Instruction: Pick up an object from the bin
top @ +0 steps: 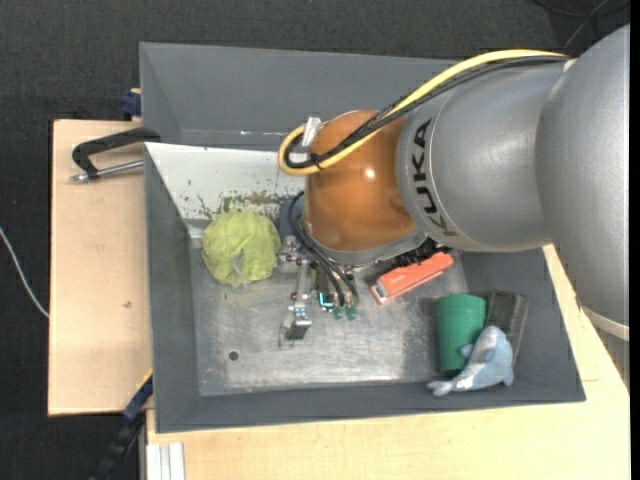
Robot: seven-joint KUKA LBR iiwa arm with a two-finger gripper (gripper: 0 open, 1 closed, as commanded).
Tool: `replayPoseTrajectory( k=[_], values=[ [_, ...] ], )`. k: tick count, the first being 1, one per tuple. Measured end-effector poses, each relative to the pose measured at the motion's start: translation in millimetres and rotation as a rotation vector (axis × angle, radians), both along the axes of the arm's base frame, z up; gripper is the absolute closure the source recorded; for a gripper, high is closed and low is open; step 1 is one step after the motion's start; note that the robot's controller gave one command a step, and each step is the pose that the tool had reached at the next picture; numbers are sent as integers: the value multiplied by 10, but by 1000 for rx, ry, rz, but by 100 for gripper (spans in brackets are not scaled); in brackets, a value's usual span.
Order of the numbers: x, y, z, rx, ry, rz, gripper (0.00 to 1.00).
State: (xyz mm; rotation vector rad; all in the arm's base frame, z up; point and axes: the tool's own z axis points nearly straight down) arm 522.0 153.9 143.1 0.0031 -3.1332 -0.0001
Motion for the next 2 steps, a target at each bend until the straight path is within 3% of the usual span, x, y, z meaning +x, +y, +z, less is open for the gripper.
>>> replayPoseTrajectory(
  k=[1,2],
  values=[
    [16,-8,39,1,-7,-2,0],
    [605,329,-480,3,-18,43,0]
  ],
)
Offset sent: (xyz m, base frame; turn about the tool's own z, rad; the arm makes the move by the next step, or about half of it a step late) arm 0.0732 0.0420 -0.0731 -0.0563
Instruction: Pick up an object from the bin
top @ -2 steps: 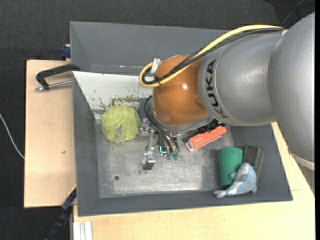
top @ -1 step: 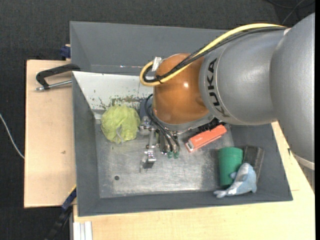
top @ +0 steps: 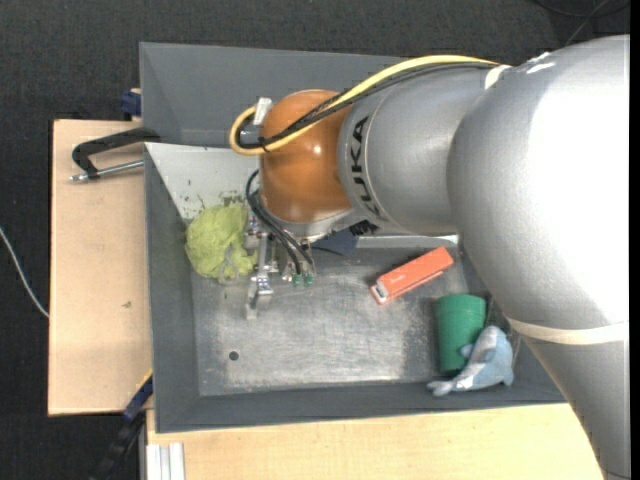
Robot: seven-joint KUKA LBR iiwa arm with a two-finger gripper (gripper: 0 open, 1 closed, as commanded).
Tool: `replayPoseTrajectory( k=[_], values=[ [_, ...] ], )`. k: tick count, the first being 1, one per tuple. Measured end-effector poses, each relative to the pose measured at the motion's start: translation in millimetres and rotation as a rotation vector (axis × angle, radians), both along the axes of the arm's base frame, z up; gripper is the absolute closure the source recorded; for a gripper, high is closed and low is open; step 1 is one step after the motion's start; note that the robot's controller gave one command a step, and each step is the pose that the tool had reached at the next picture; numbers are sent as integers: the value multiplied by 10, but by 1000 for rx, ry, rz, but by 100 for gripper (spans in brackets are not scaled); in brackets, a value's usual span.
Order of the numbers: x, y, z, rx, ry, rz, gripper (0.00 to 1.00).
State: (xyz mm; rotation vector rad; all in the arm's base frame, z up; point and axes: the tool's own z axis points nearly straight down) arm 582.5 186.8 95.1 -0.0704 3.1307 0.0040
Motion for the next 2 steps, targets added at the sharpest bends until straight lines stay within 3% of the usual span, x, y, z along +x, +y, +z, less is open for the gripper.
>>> replayPoseTrajectory(
  k=[1,2],
  values=[
    [157,75,-194,-5,6,10,0],
    [52,337,-6,-8,7,74,0]
  ],
)
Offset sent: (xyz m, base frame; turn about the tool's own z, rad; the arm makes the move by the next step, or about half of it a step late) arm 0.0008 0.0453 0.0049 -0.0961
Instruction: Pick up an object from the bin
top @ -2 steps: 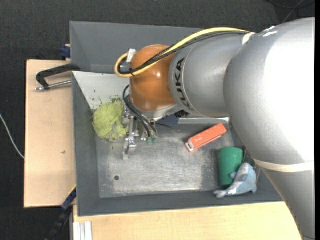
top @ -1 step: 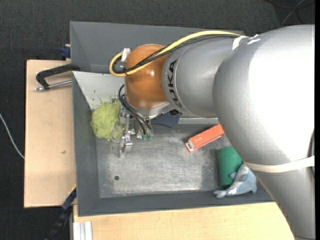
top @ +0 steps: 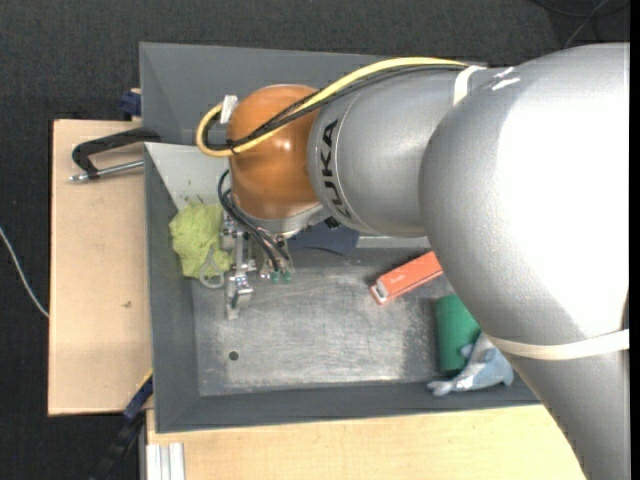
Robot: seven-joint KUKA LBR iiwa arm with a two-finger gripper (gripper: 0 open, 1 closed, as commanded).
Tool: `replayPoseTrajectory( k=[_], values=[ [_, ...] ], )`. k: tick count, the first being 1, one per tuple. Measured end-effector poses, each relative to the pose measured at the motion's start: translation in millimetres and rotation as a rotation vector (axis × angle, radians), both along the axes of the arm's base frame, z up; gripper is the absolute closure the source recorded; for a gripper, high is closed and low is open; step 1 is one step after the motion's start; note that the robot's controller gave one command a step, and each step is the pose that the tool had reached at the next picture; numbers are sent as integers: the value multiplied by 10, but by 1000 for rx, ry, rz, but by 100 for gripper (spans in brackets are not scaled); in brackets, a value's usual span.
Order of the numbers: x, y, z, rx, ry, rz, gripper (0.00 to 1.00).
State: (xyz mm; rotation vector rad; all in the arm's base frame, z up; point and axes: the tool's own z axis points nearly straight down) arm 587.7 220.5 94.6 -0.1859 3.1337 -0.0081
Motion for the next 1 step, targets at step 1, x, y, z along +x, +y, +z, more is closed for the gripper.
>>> replayPoseTrajectory(
  k=[1],
  values=[
    [53,52,-132,-3,4,-30,0]
  ],
)
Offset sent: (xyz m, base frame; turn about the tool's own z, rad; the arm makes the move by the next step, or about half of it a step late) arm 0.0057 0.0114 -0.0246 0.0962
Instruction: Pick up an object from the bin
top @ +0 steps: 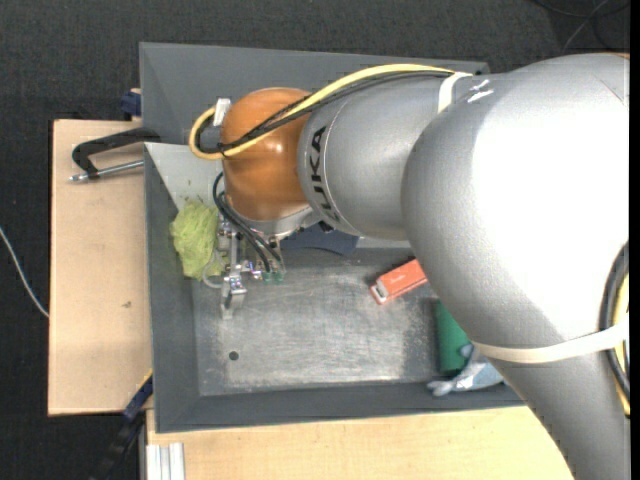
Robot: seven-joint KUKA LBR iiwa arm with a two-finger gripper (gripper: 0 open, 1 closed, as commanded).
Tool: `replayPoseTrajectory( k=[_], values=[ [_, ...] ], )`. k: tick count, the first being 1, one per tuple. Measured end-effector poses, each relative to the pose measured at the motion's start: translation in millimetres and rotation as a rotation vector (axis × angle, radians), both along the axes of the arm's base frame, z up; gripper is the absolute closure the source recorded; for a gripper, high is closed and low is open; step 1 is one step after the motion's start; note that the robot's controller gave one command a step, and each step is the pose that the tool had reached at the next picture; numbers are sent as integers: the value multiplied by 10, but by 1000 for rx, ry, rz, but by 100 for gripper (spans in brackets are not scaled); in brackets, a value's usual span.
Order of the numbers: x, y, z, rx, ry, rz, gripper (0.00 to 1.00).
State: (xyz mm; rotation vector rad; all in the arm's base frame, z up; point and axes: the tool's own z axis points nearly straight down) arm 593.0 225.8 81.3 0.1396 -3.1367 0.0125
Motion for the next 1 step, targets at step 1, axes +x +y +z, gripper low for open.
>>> replayPoseTrajectory(
  k=[1],
  values=[
    [52,18,-67,4,-11,-71,100]
  ],
)
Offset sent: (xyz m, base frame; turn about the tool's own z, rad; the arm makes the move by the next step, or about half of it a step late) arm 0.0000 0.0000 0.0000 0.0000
